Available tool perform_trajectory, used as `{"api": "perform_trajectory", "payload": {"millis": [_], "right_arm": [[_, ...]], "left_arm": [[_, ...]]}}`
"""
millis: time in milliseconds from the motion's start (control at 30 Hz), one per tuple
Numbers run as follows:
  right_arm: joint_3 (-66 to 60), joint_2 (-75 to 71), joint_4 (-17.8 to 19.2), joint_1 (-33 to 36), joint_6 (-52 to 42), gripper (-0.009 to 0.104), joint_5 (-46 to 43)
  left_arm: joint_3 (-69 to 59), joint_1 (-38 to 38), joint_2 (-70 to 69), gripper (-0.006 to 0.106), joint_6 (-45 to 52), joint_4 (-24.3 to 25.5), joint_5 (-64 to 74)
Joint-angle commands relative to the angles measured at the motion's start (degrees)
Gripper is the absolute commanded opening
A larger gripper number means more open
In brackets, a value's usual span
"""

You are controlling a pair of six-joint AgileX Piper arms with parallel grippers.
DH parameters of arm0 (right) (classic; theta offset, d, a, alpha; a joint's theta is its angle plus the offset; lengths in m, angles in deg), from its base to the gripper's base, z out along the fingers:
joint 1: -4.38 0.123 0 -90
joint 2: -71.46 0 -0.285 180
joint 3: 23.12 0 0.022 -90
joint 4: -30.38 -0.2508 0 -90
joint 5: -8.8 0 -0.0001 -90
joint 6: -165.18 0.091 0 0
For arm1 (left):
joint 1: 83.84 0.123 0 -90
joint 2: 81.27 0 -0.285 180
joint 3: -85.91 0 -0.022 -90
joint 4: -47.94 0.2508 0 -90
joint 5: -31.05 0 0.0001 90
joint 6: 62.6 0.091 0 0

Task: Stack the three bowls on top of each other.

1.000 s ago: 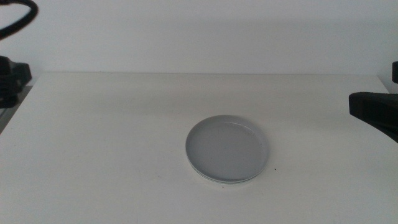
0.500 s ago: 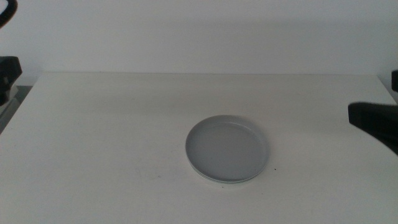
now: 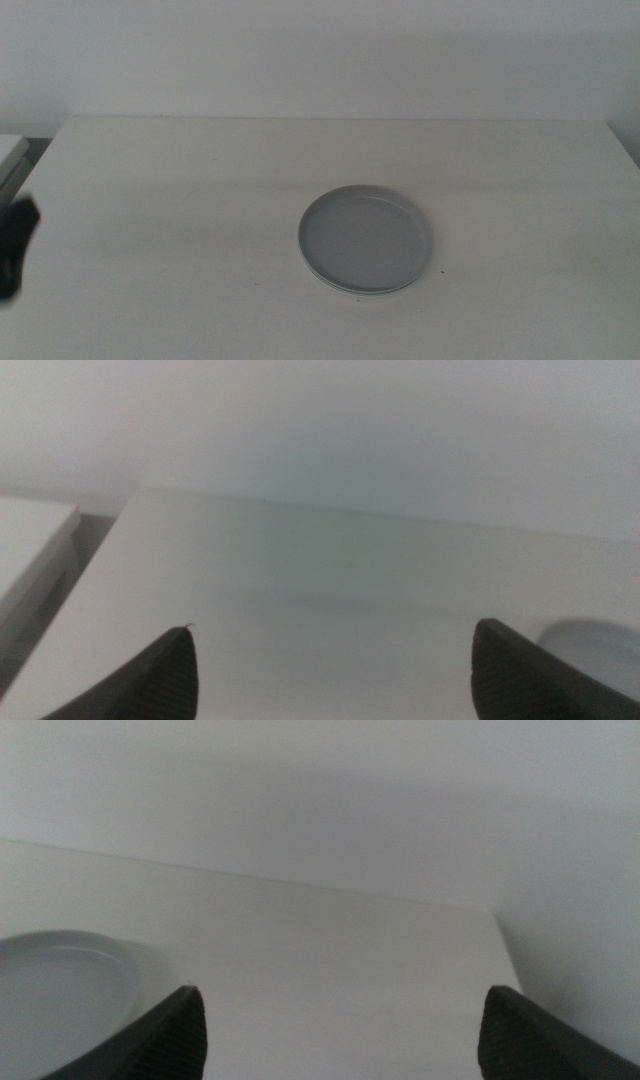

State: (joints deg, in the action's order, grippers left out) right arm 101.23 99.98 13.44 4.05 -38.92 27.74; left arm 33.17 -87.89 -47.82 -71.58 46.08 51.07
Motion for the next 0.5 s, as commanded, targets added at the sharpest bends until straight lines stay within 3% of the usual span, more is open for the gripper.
{"api": "perform_trajectory", "payload": {"millis": [0, 200, 467], "right_arm": [[-4.9, -5.3, 0.2, -3.2, 0.6, 0.092, -1.3], [-14.8, -18.1, 3.2, -4.3, 0.6, 0.092, -6.1], [-21.6, -20.7, 3.1, -4.6, 0.6, 0.092, -9.6]], "left_arm": [[-5.9, 0.1, -6.8, 0.094, 0.0, -0.5, -1.5], [-17.3, 0.1, -21.7, 0.094, 0.0, -1.4, -1.5], [-24.5, 0.1, -25.7, 0.094, 0.0, -2.1, -8.7]]}}
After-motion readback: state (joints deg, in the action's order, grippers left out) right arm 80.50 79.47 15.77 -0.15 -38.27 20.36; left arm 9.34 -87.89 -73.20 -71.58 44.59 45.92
